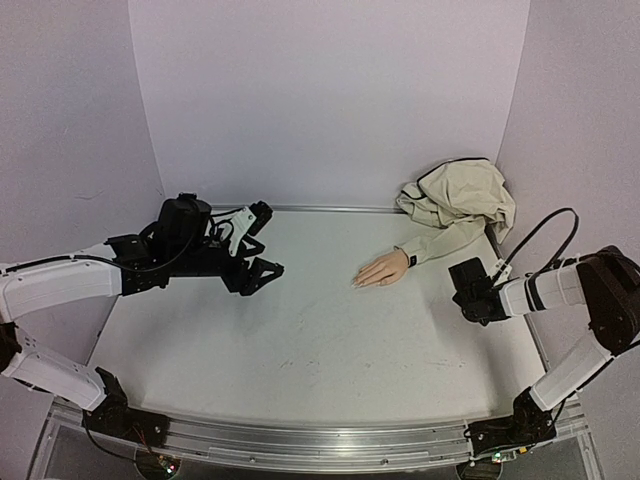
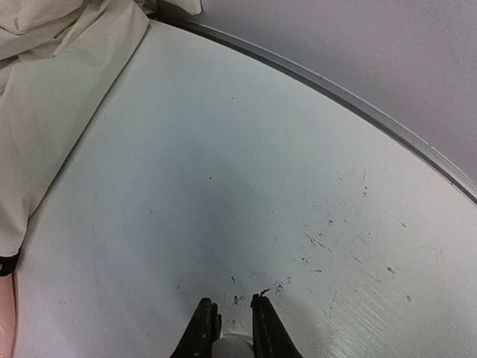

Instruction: Paint the nails

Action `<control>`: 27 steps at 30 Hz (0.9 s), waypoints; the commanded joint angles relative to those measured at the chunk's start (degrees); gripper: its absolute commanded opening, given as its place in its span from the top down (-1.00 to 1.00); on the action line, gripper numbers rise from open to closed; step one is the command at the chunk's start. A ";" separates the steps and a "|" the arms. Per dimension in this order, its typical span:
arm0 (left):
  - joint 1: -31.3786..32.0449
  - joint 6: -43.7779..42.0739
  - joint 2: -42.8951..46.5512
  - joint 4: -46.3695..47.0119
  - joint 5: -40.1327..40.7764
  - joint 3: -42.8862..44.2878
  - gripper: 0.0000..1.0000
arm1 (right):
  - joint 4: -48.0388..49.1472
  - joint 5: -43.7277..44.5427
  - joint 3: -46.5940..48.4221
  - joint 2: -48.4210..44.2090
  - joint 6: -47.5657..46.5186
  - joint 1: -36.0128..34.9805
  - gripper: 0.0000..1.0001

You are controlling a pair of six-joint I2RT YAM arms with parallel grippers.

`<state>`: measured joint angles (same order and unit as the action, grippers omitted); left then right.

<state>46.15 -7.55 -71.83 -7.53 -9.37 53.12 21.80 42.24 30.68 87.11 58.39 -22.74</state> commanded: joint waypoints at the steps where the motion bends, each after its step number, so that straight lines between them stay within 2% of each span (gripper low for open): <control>1: -0.27 -0.61 2.22 1.58 -1.00 1.63 -0.50 | -1.85 2.32 1.41 0.00 0.65 0.25 0.61; 10: -0.27 -0.82 2.31 1.57 -0.52 1.43 -0.50 | -1.85 1.51 1.49 -0.85 -1.17 0.30 0.26; 11: -0.27 -0.88 2.30 1.58 -0.36 1.43 -0.50 | -1.85 1.40 1.41 -1.38 -1.44 0.29 0.16; 14: -0.27 -0.79 2.31 1.55 0.49 1.37 -0.51 | -1.76 1.16 1.36 -3.76 -3.20 0.25 0.10; 17: -0.42 -0.11 2.45 1.65 2.05 1.35 -0.52 | -1.76 0.45 1.38 -7.56 -6.39 0.27 -0.04; 21: -2.55 2.74 3.25 2.33 4.13 1.04 -0.56 | -1.72 -2.36 1.54 -14.27 -14.18 0.28 -0.37; 25: -6.68 5.56 5.41 3.39 7.44 0.40 -0.62 | -0.65 -12.60 2.47 -20.66 -28.75 0.31 -0.56; 27: -10.42 6.93 7.24 3.48 11.58 0.17 -0.67 | -0.04 -16.56 2.62 -24.27 -34.30 0.26 -0.64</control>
<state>41.08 -4.36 -69.41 -7.42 -4.89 53.10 21.04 34.50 30.81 68.55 39.38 -22.74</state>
